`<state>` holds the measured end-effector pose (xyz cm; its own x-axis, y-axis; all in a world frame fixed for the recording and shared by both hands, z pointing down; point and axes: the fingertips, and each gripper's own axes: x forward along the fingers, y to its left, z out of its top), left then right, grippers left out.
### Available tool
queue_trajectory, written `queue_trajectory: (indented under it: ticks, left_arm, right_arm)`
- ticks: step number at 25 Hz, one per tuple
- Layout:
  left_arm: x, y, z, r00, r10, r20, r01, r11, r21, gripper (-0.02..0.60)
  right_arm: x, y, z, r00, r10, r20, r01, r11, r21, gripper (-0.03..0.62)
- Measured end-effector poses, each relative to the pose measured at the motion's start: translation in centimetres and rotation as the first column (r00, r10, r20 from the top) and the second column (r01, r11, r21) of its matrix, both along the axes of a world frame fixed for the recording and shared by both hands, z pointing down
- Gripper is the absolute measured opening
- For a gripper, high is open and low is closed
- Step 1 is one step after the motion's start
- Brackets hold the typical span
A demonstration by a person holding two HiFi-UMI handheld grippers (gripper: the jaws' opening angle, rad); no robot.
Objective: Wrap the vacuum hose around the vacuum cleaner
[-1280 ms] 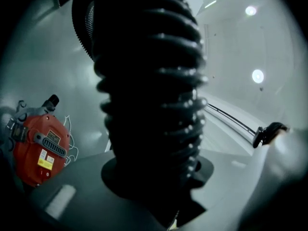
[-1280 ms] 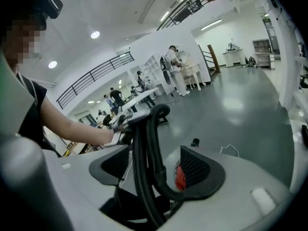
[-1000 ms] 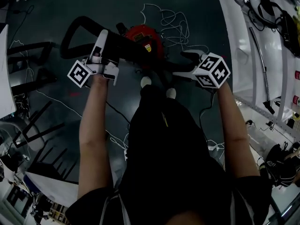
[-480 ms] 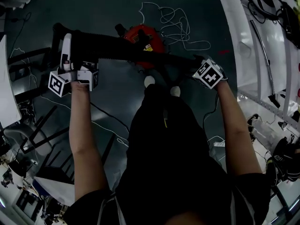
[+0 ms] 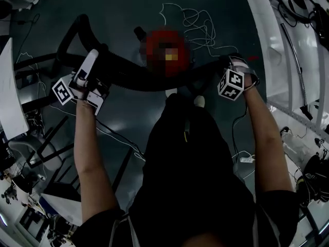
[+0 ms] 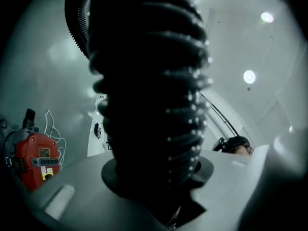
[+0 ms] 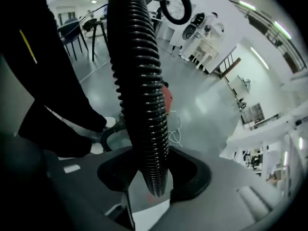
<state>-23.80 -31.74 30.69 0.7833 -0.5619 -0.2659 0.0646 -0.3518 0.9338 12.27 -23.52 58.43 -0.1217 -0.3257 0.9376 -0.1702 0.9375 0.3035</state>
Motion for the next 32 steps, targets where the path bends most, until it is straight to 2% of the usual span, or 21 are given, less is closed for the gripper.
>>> queue_trajectory:
  ticks: [3, 6, 9, 12, 15, 18, 22, 27, 29, 32]
  left_arm:
    - [2.0, 1.5, 1.1, 0.989, 0.144, 0.017, -0.144, 0.989, -0.020, 0.178]
    - [4.1, 2.6, 2.7, 0.964, 0.266, 0.019, -0.264, 0.962, -0.070, 0.176]
    - [5.9, 3.7, 4.3, 0.934, 0.357, -0.023, -0.357, 0.926, -0.122, 0.166]
    - [6.7, 4.5, 5.3, 0.906, 0.416, -0.085, -0.424, 0.895, -0.139, 0.156]
    - [6.8, 4.9, 7.0, 0.889, 0.436, -0.139, -0.455, 0.876, -0.160, 0.158]
    - [6.9, 4.8, 8.5, 0.872, 0.449, -0.195, -0.481, 0.859, -0.176, 0.159]
    - [6.9, 5.4, 11.3, 0.832, 0.494, -0.252, -0.545, 0.810, -0.215, 0.184]
    - [7.7, 6.7, 16.9, 0.810, 0.525, -0.263, -0.586, 0.750, -0.306, 0.184]
    - [8.0, 6.9, 19.1, 0.805, 0.521, -0.284, -0.593, 0.726, -0.348, 0.184]
    - [8.4, 6.3, 21.6, 0.806, 0.496, -0.322, -0.590, 0.715, -0.376, 0.163]
  right_arm:
    - [0.7, -2.0, -1.9, 0.995, -0.069, -0.073, 0.077, 0.990, 0.120, 0.181]
    - [0.8, -4.7, -4.0, 0.988, -0.085, -0.132, 0.114, 0.966, 0.231, 0.178]
    - [0.2, -7.8, -6.4, 0.983, -0.074, -0.170, 0.129, 0.932, 0.339, 0.178]
    - [-1.3, -11.1, -8.9, 0.989, -0.047, -0.143, 0.103, 0.903, 0.418, 0.178]
    - [-3.1, -13.4, -10.6, 0.995, -0.039, -0.088, 0.076, 0.880, 0.470, 0.178]
    - [-5.1, -15.3, -11.5, 0.996, -0.074, -0.041, 0.084, 0.856, 0.509, 0.175]
    - [-7.9, -17.6, -11.6, 0.991, -0.137, 0.001, 0.115, 0.836, 0.536, 0.173]
    - [-10.7, -20.1, -9.8, 0.974, -0.226, 0.036, 0.168, 0.814, 0.556, 0.172]
    - [-11.8, -21.3, -9.1, 0.970, -0.235, 0.058, 0.163, 0.814, 0.558, 0.169]
    - [-13.9, -22.9, -7.7, 0.962, -0.254, 0.104, 0.160, 0.826, 0.541, 0.164]
